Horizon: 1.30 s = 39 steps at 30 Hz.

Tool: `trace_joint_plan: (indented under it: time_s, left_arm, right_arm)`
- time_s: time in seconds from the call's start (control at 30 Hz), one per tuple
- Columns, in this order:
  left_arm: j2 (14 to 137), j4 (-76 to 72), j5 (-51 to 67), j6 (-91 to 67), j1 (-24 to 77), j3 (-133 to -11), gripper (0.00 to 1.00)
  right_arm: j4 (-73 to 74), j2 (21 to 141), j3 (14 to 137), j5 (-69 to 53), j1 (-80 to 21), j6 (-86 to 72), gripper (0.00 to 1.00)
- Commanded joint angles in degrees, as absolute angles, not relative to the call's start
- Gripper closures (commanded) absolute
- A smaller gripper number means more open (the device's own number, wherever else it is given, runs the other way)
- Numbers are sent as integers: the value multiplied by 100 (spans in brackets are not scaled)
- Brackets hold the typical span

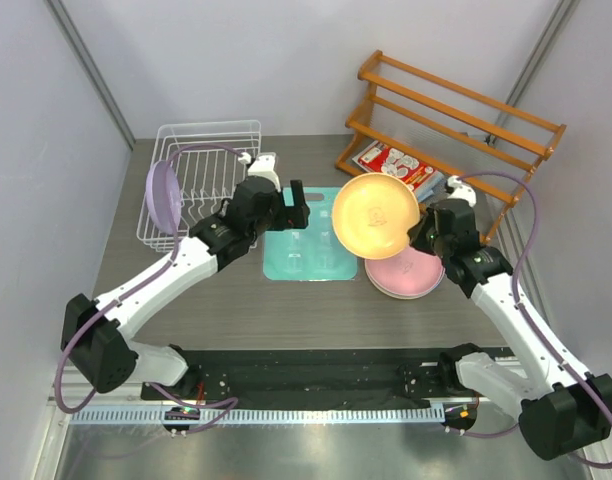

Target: Unload the plates from the dish rack

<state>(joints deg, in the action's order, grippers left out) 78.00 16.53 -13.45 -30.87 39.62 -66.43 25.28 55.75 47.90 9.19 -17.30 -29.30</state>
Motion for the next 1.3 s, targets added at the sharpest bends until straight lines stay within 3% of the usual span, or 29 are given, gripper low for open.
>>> trace_joint_plan:
  time_s: [0.0,0.2,0.47,0.53,0.77,1.03,1.07,1.27]
  left_arm:
    - [7278,1617,-2775,-2411,3938,-6583,1]
    - [6952,1389,-4655,-1390,3798,-6425,1]
    - [6741,1617,-4518,-1257,3094,-6451,0]
    - [6662,1600,-4579,-1230,2919,-6416,0]
    - [6671,1538,-4298,-1371,2295,-6416,1]
    - [7084,1687,-4236,-1362,1925,-6653,1]
    - [7119,1705,-4228,-1380,1907,-6671,1]
    - [7146,1679,-4236,-1362,1750,-6653,1]
  right_arm:
    - [3049,5353,4632,1239,-1021,-3076,99]
    - [3296,5194,4228,1327,-694,-3278,99]
    - [3410,5045,3982,1354,-694,-3340,98]
    - [3454,5115,3973,1284,-686,-3287,94]
    - [3445,5308,4025,1099,-694,-3164,66]
    - [3568,5432,4245,1010,-694,-2997,56]
    - [3594,5432,4263,1080,-694,-2980,49]
    - [3955,5344,4535,1608,-694,-2909,43]
